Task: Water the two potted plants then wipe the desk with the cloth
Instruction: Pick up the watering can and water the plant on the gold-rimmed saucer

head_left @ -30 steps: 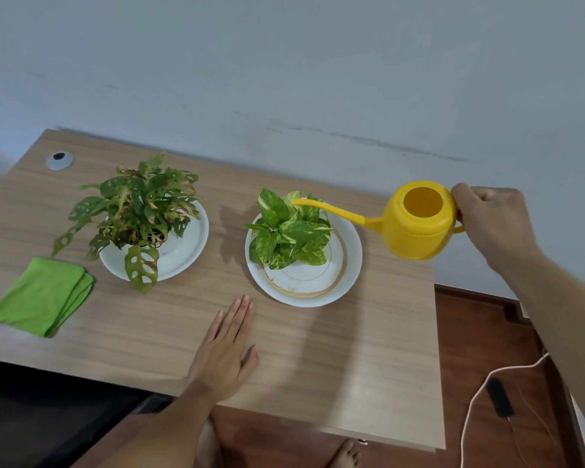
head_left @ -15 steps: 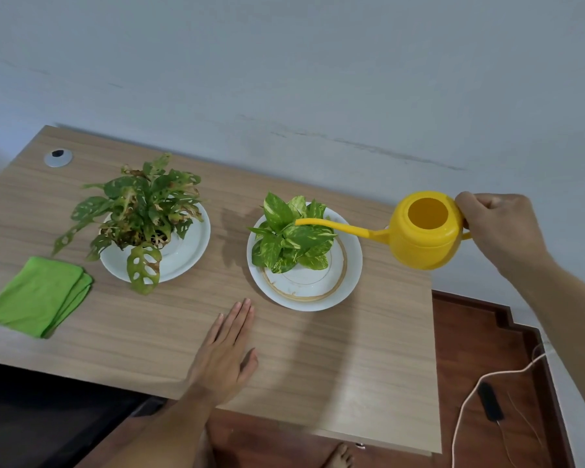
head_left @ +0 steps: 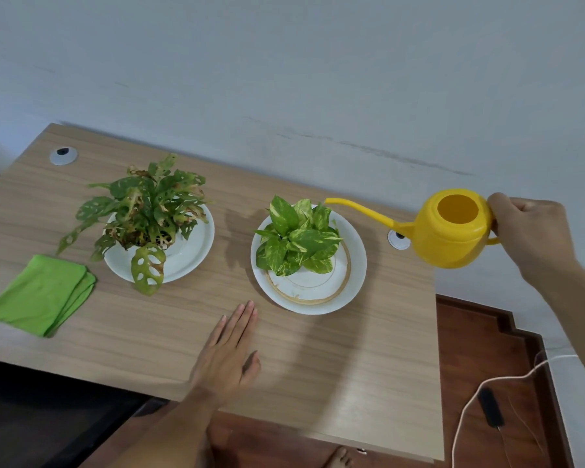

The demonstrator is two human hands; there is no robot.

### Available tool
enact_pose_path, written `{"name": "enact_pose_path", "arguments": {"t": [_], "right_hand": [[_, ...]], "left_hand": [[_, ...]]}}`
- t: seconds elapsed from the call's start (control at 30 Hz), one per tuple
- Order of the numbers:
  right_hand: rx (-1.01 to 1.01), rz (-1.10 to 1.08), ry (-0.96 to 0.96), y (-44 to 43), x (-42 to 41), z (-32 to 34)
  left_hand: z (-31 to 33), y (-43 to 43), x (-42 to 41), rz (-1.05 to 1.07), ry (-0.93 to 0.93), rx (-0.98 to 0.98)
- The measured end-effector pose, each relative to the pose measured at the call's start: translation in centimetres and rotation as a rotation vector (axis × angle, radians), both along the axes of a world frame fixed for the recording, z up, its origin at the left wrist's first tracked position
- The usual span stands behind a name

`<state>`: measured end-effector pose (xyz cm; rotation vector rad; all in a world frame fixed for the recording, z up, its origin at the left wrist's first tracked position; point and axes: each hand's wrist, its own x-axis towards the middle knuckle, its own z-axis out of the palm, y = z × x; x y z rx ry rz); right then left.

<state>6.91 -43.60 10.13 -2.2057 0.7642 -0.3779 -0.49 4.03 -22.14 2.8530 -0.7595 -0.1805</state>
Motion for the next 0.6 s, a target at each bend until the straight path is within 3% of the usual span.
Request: {"name": "enact_pose_path", "arguments": {"t": [0.6], "right_hand": [[0.029,0.117,0.009,3.5,2.3,-0.6]], "left_hand": [[0.2,0.0,0.1,0.001,0.018,-0.004]]}}
